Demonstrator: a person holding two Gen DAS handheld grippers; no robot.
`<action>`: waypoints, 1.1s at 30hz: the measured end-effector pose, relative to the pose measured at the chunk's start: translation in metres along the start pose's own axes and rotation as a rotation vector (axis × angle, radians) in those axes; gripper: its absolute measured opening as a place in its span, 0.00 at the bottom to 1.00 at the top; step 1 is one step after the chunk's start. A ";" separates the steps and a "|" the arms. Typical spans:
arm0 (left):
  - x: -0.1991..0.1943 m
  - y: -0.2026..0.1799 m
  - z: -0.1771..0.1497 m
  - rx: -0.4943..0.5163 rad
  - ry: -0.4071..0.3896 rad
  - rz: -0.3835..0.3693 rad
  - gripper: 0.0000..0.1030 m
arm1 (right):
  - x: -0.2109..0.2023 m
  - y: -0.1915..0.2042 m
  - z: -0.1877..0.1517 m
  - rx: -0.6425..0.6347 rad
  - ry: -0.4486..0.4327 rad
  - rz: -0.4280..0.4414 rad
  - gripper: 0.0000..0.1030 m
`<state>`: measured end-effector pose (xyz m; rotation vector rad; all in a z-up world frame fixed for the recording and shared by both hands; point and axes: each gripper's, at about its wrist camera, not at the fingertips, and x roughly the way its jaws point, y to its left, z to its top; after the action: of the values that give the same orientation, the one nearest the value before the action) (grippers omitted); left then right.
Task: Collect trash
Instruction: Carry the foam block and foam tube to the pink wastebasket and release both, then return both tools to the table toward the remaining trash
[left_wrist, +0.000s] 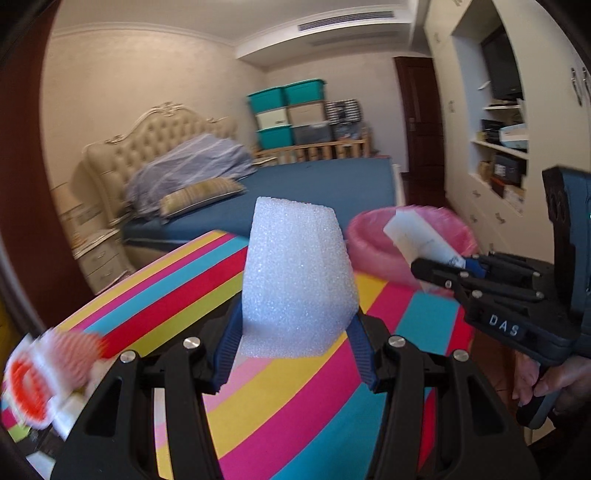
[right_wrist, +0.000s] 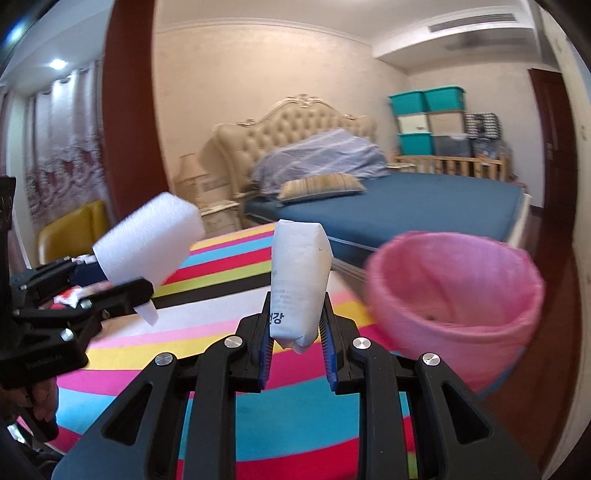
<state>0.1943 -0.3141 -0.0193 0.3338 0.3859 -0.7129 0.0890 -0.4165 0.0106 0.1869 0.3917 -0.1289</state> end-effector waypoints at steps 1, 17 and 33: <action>0.008 -0.005 0.007 0.002 0.000 -0.022 0.50 | 0.001 -0.008 0.002 -0.001 0.011 -0.018 0.22; 0.176 -0.082 0.105 -0.107 0.111 -0.268 0.50 | 0.032 -0.132 0.042 -0.020 0.095 -0.248 0.22; 0.163 -0.027 0.092 -0.217 0.076 -0.170 0.95 | 0.021 -0.158 0.032 -0.006 0.079 -0.285 0.65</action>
<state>0.3095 -0.4648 -0.0161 0.1240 0.5633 -0.8184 0.0949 -0.5787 0.0066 0.1294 0.4964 -0.4016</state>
